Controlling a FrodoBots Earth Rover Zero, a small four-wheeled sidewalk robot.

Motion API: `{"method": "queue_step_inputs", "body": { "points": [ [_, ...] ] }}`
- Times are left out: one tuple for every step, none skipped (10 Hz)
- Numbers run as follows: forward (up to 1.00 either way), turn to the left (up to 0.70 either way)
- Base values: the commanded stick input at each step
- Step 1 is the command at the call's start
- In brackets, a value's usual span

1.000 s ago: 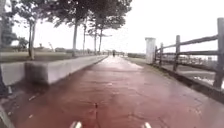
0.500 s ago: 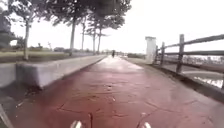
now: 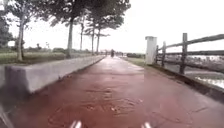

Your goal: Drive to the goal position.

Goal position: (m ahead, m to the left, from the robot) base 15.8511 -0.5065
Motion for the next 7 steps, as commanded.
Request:
{"method": "queue_step_inputs", "body": {
  "points": [
    [0.50, 0.00],
    [0.50, 0.00],
    [0.50, 0.00],
    [0.50, 0.00],
    [0.50, 0.00],
    [0.50, 0.00],
    [0.50, 0.06]
  ]
}}
